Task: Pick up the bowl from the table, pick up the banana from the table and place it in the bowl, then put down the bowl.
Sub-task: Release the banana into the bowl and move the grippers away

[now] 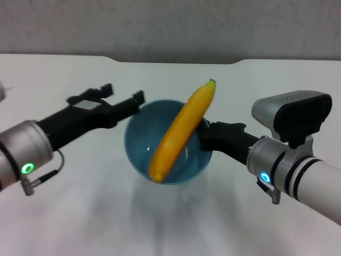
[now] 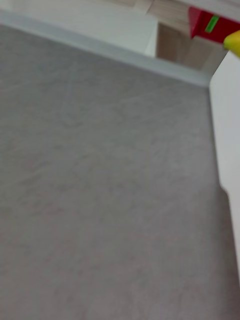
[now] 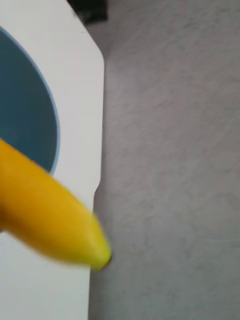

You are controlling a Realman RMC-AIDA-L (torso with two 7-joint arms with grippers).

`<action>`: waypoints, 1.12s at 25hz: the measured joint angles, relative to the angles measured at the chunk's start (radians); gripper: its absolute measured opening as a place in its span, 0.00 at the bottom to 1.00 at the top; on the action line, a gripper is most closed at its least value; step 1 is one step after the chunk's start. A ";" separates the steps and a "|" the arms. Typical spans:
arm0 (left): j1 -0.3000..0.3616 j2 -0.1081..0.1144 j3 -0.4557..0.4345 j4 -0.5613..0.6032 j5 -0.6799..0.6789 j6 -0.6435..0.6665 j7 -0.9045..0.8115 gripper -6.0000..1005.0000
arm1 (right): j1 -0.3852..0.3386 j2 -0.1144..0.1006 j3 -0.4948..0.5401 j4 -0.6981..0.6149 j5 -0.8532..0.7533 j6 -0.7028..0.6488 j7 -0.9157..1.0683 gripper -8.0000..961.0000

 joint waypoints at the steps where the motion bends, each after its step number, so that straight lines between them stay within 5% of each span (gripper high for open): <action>1: 0.008 0.001 -0.007 0.000 -0.012 0.000 0.019 0.89 | 0.000 -0.001 0.007 0.000 0.000 0.011 0.000 0.13; 14: 0.065 0.001 -0.128 0.033 -0.012 0.052 0.053 0.89 | 0.077 -0.002 0.122 -0.005 0.000 0.237 -0.007 0.13; 22: 0.061 0.001 -0.133 0.069 -0.011 0.077 0.067 0.89 | 0.181 -0.002 0.197 0.028 0.024 0.425 -0.010 0.13; 28: 0.060 0.000 -0.133 0.090 -0.014 0.116 0.123 0.89 | 0.205 0.001 0.228 0.068 0.130 0.438 -0.114 0.13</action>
